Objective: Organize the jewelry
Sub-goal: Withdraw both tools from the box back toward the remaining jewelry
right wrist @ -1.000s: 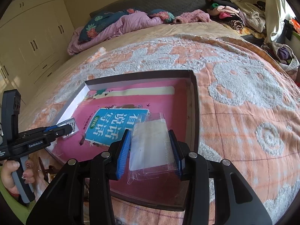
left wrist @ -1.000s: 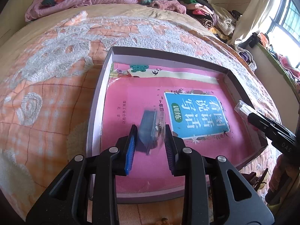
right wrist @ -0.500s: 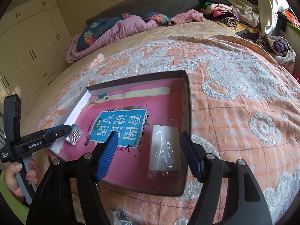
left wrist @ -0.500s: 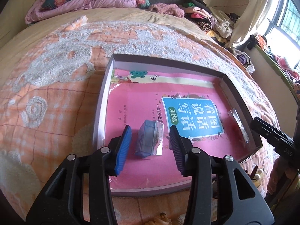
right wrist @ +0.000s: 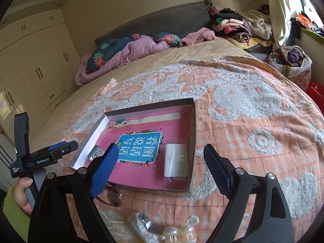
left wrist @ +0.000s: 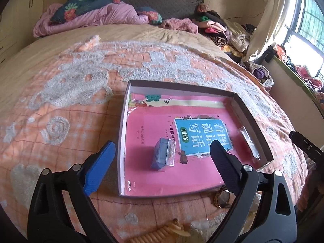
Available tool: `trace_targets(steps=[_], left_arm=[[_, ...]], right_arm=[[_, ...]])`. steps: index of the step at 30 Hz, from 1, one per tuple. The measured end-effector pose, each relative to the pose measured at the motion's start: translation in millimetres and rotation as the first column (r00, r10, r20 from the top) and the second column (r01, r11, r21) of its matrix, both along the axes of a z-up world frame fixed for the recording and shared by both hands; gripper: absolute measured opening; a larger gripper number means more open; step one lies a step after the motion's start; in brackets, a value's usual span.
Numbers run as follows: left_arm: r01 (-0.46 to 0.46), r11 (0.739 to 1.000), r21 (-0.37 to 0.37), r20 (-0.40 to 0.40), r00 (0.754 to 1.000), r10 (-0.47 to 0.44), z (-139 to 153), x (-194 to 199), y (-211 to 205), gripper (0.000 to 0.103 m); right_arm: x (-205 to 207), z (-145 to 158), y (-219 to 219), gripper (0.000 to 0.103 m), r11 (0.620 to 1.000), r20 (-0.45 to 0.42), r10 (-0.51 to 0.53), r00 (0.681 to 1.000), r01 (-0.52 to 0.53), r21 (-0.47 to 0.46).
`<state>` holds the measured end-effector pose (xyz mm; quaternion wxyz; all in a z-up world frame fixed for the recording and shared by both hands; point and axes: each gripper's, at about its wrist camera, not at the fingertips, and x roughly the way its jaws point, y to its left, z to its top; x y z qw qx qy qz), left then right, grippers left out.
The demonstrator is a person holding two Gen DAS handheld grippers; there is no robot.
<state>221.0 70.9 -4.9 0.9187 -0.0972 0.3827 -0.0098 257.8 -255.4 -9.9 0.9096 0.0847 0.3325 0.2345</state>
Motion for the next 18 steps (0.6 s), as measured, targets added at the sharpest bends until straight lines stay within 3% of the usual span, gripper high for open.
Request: trace_targets(steps=[3,18], left_arm=[[0.003,1.0,0.009,0.025,1.0,-0.003,8.9,-11.1,-1.6,0.093],[0.027,0.999,-0.023,0.106,0.994,-0.024,38.1,-59.1,-15.7,0.093]], right_arm=[[-9.5,5.7,-2.4,0.085,1.0,0.016,-0.001,1.0,0.001,0.001],[-52.5,17.9,-15.9,0.085,1.0,0.034,0.003,0.999,-0.003,0.01]])
